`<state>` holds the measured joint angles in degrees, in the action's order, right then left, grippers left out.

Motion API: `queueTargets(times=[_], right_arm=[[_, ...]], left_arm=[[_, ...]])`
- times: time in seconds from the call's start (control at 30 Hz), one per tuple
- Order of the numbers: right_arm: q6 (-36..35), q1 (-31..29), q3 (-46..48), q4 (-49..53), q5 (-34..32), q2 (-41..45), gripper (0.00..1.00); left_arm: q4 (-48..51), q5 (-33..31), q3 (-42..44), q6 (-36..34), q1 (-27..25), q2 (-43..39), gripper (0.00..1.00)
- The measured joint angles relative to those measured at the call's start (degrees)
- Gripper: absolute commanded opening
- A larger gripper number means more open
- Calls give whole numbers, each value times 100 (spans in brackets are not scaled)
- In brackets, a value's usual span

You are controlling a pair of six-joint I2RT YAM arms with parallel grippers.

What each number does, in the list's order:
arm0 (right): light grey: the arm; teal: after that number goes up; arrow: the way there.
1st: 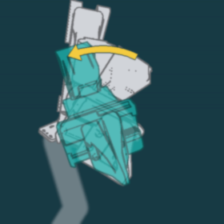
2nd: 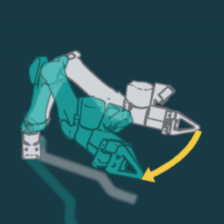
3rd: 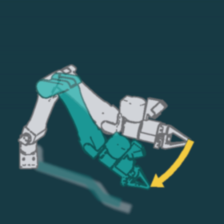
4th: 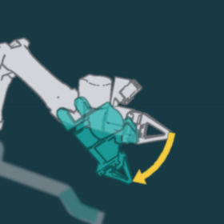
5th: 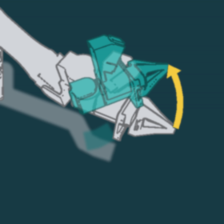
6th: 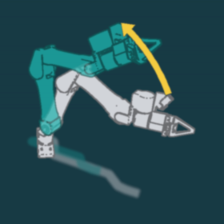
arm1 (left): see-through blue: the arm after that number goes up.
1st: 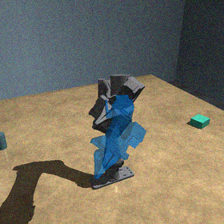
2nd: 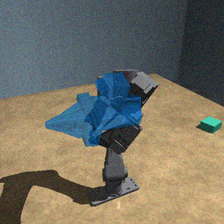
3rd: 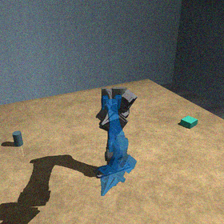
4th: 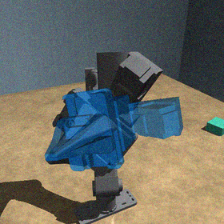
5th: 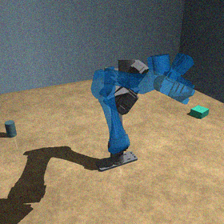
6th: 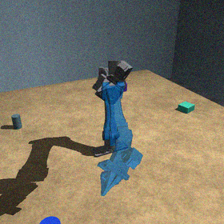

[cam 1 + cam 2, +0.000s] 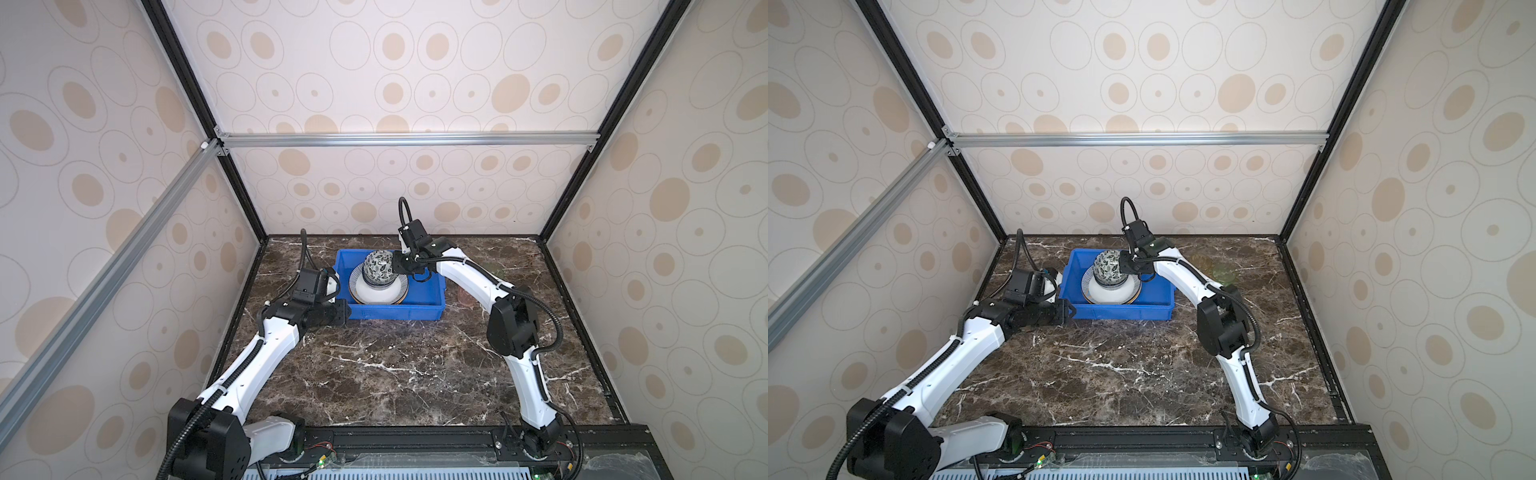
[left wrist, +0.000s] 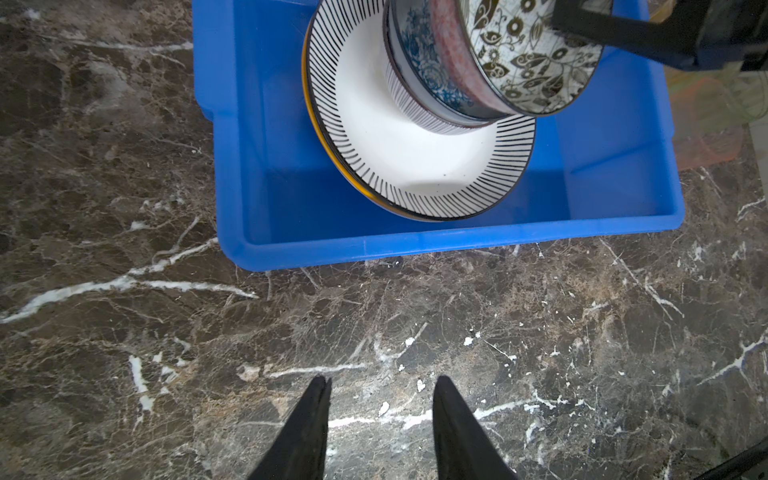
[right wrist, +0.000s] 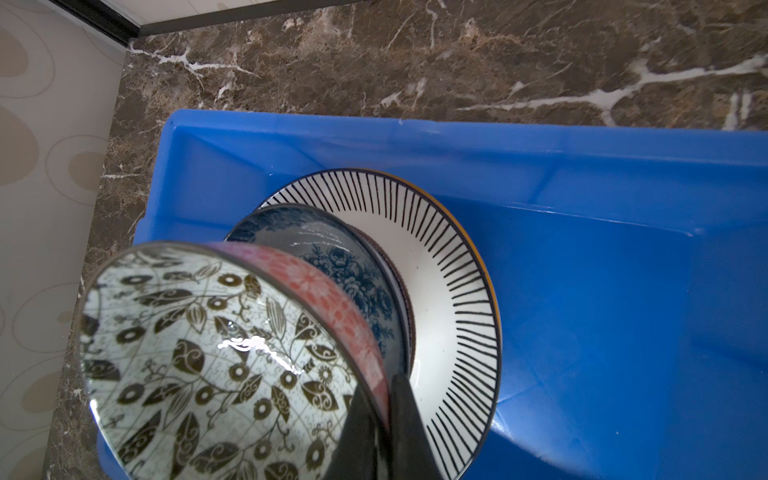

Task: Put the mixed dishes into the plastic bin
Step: 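Lower the leaf-patterned bowl into the blue floral bowl with the right gripper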

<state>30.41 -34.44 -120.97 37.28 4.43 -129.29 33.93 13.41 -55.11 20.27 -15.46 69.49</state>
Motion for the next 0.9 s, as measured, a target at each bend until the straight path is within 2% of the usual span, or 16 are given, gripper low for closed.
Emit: queueTargets(times=[0.5,0.9], right_arm=[[90,0,-173,-11,-39,-240,0],[192,-2,-389,127,-39,-369,9]], left_arm=[[2,22,-13,0,2,2,42],[2,22,-44,0,11,37,42]])
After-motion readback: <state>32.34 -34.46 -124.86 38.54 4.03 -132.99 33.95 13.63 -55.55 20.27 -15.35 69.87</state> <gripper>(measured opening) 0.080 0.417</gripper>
